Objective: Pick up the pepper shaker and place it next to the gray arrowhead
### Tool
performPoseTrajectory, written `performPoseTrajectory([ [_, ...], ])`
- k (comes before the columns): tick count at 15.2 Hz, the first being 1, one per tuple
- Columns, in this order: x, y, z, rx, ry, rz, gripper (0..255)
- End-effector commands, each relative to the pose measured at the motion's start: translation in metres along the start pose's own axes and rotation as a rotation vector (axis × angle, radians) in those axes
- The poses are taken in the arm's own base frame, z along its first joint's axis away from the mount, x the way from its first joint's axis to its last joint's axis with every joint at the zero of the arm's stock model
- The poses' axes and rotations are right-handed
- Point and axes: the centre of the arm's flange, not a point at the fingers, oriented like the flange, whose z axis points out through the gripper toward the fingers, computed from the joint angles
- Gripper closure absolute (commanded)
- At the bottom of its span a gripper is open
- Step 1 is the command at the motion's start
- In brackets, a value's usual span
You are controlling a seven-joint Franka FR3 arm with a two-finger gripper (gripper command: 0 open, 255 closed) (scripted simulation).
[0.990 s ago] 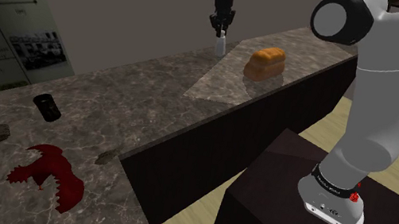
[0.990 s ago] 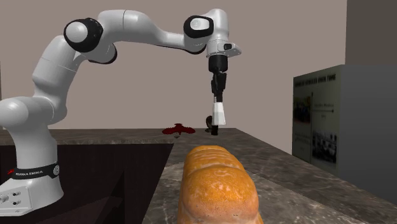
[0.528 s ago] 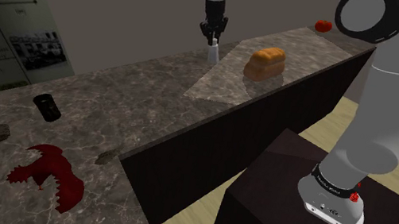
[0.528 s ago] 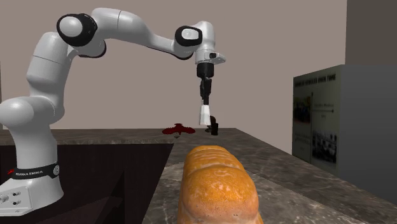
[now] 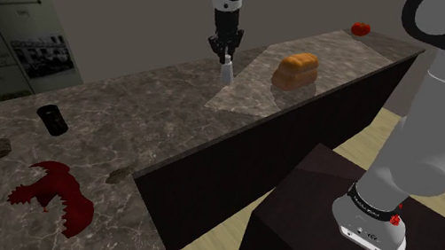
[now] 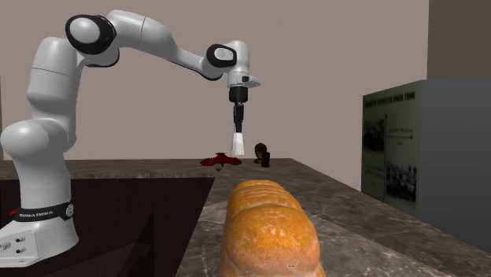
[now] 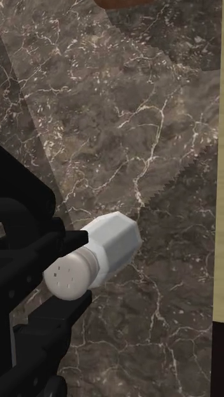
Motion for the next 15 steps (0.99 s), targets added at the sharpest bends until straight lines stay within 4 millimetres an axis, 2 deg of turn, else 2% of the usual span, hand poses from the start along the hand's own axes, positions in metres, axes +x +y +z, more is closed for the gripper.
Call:
performPoseTrajectory([
  [1,-0.010,-0.024,0.003,0.000,0.000,0.002,255],
  [15,-0.085,-0.193,0.010,0.000,0.000,0.002,255],
])
